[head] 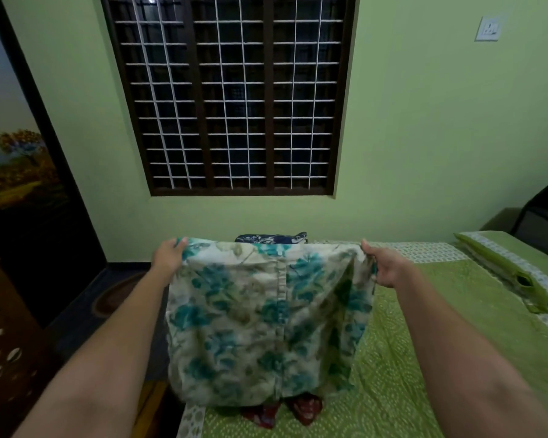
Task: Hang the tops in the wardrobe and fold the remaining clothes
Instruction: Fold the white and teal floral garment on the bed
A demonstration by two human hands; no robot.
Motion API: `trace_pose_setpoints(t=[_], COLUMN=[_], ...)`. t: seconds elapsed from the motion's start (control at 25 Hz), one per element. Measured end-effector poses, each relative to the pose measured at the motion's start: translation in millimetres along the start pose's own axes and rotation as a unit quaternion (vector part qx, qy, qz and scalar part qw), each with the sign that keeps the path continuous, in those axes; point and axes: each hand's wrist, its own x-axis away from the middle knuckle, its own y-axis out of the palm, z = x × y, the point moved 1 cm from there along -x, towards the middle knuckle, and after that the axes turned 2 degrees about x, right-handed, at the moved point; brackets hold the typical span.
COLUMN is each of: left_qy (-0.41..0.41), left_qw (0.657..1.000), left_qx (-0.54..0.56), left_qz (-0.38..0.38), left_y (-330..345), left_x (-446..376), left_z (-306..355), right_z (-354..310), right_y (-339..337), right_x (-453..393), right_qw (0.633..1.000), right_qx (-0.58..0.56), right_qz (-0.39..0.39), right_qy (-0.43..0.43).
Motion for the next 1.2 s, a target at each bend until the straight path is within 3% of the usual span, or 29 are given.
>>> trace_pose_setpoints(t=[0.2, 0.28, 0.36, 0.4, 0.52, 0.64, 0.72, 0.8, 0.88, 0.96, 1.08, 1.2], left_qy=[0.039, 0.035, 0.005, -0.022, -0.098, -0.12, -0.136, -0.12, -0.057, 0.034, 0.097, 0.021], left_qw=[0.993, 0.991, 0.995, 0.998, 0.99, 0.971, 0.954, 0.947, 0.955, 0.966, 0.99, 0.998], left_qx=[-0.106, -0.125, -0.091, -0.051, 0.096, 0.175, 0.138, 0.038, -0.116, -0.206, -0.096, 0.057], left_qz=[0.022, 0.03, 0.028, 0.025, 0.015, -0.114, -0.231, -0.296, -0.266, -0.154, 0.039, 0.02], left_y=[2, 5, 8, 9, 8, 0, -8, -11, -11, -14, -25, -24], left_x=[15, 18, 15, 11, 4, 14, 22, 28, 24, 17, 11, 14], left_z=[14, 16, 12, 7, -2, 8, 11, 12, 17, 29, 35, 30], right_z=[7, 6, 1, 0, 0, 6, 9, 10, 3, -19, -56, -60], right_y=[-3, -6, -5, -5, -9, -16, -21, -24, -20, -12, -15, -15], right_x=[-20, -27, -21, -20, -20, -16, -9, -7, -8, 0, 2, 9], right_qw=[0.997, 0.979, 0.915, 0.907, 0.943, 0.969, 0.974, 0.927, 0.842, 0.804, 0.806, 0.829], right_qx=[-0.007, 0.139, 0.321, 0.331, 0.244, 0.206, 0.209, 0.36, 0.52, 0.554, 0.478, 0.445], right_qz=[0.07, 0.141, 0.215, 0.218, 0.15, 0.048, 0.002, -0.006, 0.02, 0.072, 0.182, 0.19], right_qy=[-0.019, -0.057, -0.119, -0.142, -0.171, -0.127, -0.092, -0.106, -0.142, -0.203, -0.297, -0.28])
